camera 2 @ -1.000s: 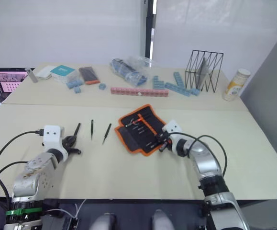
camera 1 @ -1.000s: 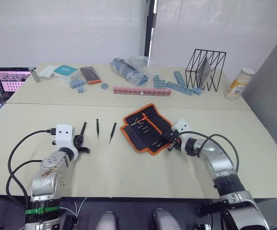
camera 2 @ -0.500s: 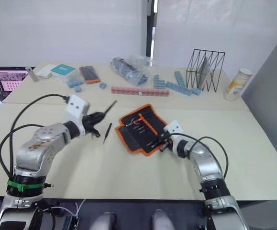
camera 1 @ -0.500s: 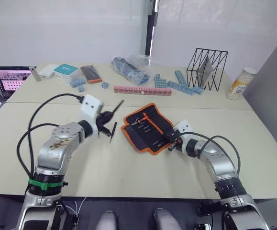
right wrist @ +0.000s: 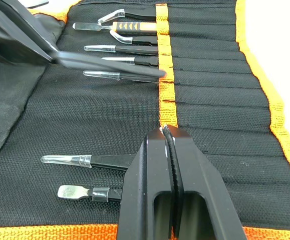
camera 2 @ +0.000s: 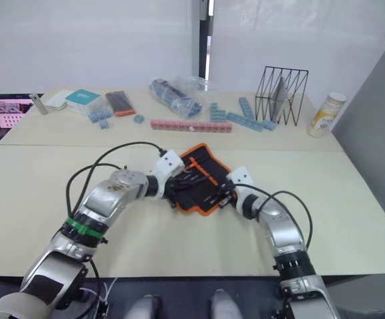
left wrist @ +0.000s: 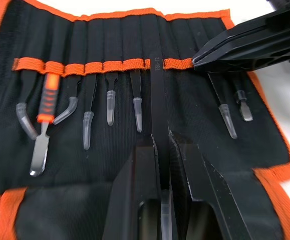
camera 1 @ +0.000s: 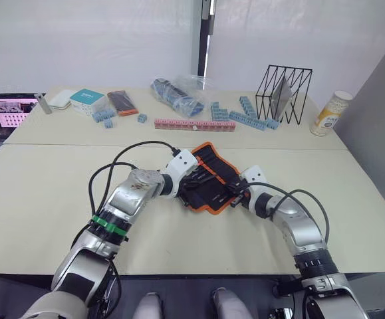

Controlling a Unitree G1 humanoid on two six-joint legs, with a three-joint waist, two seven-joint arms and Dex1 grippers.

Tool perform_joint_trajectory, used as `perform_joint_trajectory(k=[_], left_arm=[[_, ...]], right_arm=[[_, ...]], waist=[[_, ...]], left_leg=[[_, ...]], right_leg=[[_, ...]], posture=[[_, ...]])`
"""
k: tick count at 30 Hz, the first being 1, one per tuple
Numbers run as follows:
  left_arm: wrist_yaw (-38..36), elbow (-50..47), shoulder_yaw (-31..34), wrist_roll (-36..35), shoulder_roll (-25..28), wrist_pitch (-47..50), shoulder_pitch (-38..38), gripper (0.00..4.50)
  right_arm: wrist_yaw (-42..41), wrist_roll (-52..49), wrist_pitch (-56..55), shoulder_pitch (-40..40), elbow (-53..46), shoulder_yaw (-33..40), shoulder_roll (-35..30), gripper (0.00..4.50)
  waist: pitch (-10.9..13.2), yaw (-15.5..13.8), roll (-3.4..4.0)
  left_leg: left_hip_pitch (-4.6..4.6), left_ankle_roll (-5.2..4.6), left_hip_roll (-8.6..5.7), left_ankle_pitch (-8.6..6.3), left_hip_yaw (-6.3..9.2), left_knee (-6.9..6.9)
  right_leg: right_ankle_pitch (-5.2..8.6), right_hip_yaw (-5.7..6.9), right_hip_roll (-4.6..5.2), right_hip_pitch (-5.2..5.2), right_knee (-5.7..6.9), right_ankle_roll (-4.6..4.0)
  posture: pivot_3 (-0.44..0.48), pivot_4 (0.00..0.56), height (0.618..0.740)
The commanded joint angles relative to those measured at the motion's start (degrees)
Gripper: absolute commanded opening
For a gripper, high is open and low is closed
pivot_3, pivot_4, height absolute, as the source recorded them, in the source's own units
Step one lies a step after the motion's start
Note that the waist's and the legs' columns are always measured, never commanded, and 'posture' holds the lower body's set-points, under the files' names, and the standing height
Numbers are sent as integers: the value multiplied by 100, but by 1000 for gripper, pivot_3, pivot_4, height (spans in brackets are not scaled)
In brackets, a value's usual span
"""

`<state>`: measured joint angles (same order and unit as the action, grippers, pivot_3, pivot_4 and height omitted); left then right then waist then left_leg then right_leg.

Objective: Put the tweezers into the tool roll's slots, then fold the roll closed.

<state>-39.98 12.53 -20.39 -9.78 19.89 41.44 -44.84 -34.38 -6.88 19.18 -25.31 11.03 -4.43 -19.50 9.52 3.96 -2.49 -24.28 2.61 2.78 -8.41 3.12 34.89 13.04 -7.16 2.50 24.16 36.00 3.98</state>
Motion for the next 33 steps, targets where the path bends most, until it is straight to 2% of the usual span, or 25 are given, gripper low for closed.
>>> perform_joint_trajectory(k=[1,5,16,23,33], left_arm=[[94,55,-44,220,-116,-23,-123,15],[138,-132,88,193,-172,255,-26,15],[236,-1143,386,76,71,1022,422,15],[219,-584,265,180,-202,751,69,15],[118,792,112,447,-741,-127,-426,15]], right_arm=[[140,43,103,126,-73,82,-52,0],[201,28,120,194,-116,98,-48,0],[221,26,159,137,-41,75,-30,0],[200,15,229,100,-66,41,-17,0],[279,17,339,267,-257,70,-16,0]], waist=[[0,0,0],[0,-5,0],[1,-22,2],[1,-22,2],[1,-77,2]], left_leg=[[-1,0,0,0,0,0],[0,0,0,0,-1,-2],[-1,0,0,0,1,2],[0,0,0,0,1,6],[-2,0,-2,0,2,7]], right_leg=[[0,-1,0,1,0,0],[1,-1,0,1,0,1],[0,-1,0,-1,1,2],[0,-1,0,-2,1,2],[-1,-1,1,-3,0,4]], posture=[[0,150,740],[0,150,740],[0,150,740],[0,150,740],[0,150,740]])
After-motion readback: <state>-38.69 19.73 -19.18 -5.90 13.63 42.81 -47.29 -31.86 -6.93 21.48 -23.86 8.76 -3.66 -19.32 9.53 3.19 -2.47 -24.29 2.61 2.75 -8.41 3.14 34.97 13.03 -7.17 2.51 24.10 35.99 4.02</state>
